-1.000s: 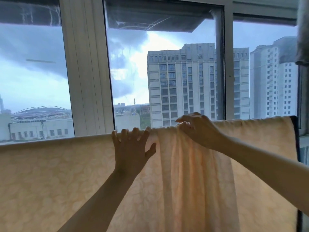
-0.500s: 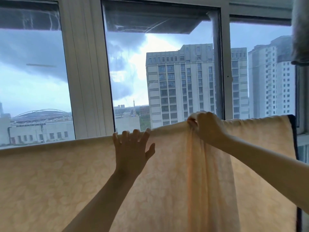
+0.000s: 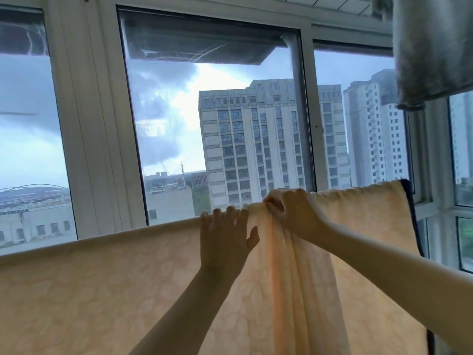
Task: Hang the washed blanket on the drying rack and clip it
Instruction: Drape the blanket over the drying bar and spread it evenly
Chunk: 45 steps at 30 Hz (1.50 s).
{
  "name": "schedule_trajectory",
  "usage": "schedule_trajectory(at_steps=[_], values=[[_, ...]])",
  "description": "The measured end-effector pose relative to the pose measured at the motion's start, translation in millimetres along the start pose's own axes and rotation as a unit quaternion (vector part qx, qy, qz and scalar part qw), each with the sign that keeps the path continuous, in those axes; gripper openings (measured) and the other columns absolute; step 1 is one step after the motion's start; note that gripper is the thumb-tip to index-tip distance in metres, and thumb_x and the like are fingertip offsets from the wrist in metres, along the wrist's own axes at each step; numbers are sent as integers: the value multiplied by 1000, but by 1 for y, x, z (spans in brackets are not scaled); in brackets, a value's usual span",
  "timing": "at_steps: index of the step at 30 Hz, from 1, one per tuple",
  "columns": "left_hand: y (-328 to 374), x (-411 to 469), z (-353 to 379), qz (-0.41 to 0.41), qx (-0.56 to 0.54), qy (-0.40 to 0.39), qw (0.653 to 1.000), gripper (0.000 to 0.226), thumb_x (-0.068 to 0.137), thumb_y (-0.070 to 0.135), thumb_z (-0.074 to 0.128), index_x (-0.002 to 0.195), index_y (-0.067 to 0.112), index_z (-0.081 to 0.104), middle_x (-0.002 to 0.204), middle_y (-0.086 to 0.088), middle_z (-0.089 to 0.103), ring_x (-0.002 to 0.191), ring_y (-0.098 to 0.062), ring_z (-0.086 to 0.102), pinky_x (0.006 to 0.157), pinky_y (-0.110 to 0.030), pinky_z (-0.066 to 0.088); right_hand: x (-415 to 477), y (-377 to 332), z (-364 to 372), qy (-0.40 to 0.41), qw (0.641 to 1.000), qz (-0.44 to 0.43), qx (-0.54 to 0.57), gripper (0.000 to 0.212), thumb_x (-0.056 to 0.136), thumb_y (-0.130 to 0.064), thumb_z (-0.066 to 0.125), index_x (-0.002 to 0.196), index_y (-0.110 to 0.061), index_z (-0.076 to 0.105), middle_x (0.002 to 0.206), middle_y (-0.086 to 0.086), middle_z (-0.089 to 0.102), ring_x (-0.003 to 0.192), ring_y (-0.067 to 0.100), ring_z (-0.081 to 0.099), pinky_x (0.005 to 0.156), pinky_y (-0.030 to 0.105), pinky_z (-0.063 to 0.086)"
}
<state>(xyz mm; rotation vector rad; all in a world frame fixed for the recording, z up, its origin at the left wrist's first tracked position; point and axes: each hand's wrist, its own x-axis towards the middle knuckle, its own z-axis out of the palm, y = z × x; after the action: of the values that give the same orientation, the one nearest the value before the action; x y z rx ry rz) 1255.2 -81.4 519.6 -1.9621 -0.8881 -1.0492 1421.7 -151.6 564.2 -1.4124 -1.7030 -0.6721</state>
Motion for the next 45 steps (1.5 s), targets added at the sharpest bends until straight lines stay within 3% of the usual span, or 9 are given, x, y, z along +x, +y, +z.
schedule_trajectory(at_steps=[9,14,16,18,21,31,39,43,45], values=[[18,7,22,-44,5,62,997,46,94,56,32,107,18,54,99,-8,62,92,-34,58,95,-54,38,9,35,-17,-66,996,-52,13,27,94,-14,56,120,-15,63,116,0,68,98,5,66,90,14,49],[14,6,20,-60,16,45,997,46,96,56,30,104,18,56,94,-8,62,87,-34,58,93,-53,41,14,57,-21,-108,992,-58,42,28,95,-34,57,118,-22,64,107,-6,70,83,-4,62,80,20,54],[14,7,18,-66,23,43,997,47,96,58,29,101,19,56,89,-7,62,83,-32,58,90,-51,42,13,54,-21,-98,987,-119,39,27,95,-31,57,118,-21,65,107,-7,68,80,-9,54,71,10,48],[14,8,17,-71,30,45,996,48,96,59,28,97,19,55,85,-6,61,80,-30,58,87,-51,44,12,53,-16,-90,977,-188,37,23,94,-23,58,115,-18,68,103,-3,69,82,-3,52,72,14,48],[14,8,19,-78,51,49,994,51,95,62,28,92,19,55,82,-5,61,77,-29,57,85,-49,44,15,58,-9,-90,981,-150,87,22,94,-26,58,112,-20,69,102,-3,71,85,6,64,78,29,56],[26,11,4,-94,66,13,993,55,94,62,24,96,22,62,84,0,64,78,-25,59,81,-43,44,15,62,2,-43,988,-60,133,23,95,-31,53,105,-22,73,102,-5,74,87,13,69,81,38,56],[21,6,-1,-95,76,-20,992,49,92,58,31,104,22,61,88,0,63,80,-26,56,79,-43,40,26,86,-30,34,990,-1,136,22,96,-24,54,96,-15,75,87,0,75,74,13,67,75,34,56],[23,7,-2,-95,65,-21,993,50,93,59,29,108,23,60,91,0,63,81,-26,56,80,-43,40,14,108,-39,-3,995,-14,97,21,95,-21,55,92,-13,74,80,-2,73,61,3,61,66,22,54],[24,7,-2,-93,61,-21,994,50,93,59,29,109,23,60,92,0,64,82,-26,57,80,-43,41,5,115,-40,-31,997,-3,64,25,96,-22,52,86,-11,73,71,0,71,56,4,61,61,28,56]])
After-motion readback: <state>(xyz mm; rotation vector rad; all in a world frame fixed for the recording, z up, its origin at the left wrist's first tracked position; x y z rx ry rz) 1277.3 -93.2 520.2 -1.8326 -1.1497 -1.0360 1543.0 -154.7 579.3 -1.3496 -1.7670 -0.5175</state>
